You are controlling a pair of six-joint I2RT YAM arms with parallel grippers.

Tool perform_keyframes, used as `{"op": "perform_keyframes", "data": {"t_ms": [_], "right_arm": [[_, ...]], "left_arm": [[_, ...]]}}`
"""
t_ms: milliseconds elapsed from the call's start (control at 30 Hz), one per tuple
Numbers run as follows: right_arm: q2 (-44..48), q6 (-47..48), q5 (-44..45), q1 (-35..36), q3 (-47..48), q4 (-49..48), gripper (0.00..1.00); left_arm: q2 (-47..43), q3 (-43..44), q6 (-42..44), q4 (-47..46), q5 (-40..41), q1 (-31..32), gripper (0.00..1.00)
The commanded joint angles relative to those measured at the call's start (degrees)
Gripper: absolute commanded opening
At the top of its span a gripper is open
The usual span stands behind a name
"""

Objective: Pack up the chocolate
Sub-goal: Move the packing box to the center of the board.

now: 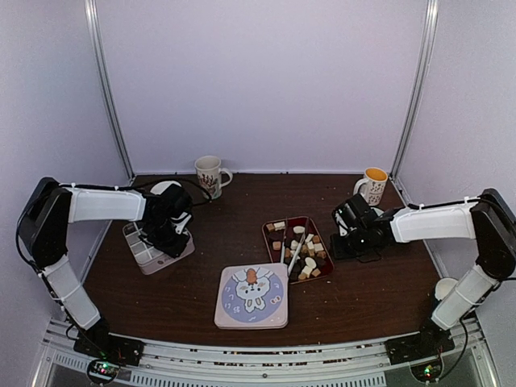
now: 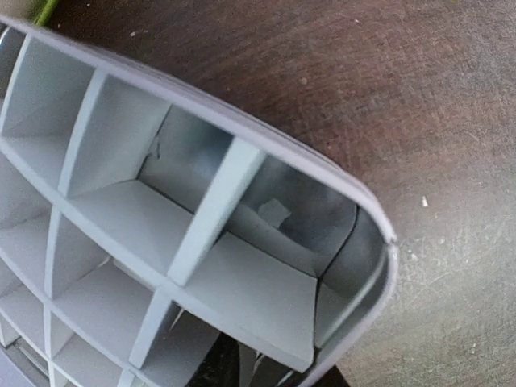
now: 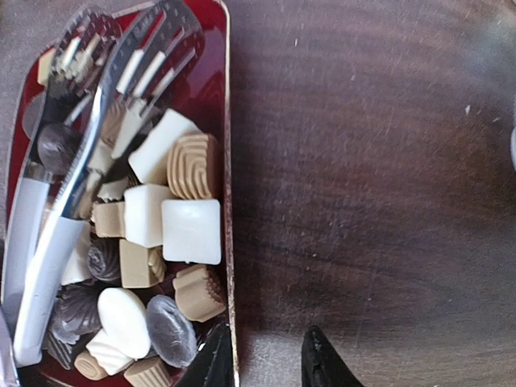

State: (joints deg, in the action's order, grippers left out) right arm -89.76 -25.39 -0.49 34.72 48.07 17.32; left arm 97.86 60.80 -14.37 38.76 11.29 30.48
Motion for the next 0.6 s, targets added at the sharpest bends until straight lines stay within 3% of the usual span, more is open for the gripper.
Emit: {"op": "perform_keyframes", "data": {"t_ms": [0,267,433,567], "right_arm": [[3.5,2.1,2.8,-0.4,0.9,0.0,0.31],[7.1,2.9,3.4,-0.4,0.3,-1.8,0.31],[6.4,3.0,2.5,-0.4,0.4,-2.3,0.3],[7.0,2.6,1.1,-0.4,-0.2,-3.0,0.3]], "left_arm": [[0.5,1.2,-1.3,1.9,-0.5,-0.1,0.23],[-1.5,0.7,-6.9,-0.3,-9.0,-0.1,0.17],[-0.7,1.3,-15.6,-5.5,-16.5,0.0,0.01],[0.2,1.6,-22.6,-11.9,-20.1,0.3,0.03]]}}
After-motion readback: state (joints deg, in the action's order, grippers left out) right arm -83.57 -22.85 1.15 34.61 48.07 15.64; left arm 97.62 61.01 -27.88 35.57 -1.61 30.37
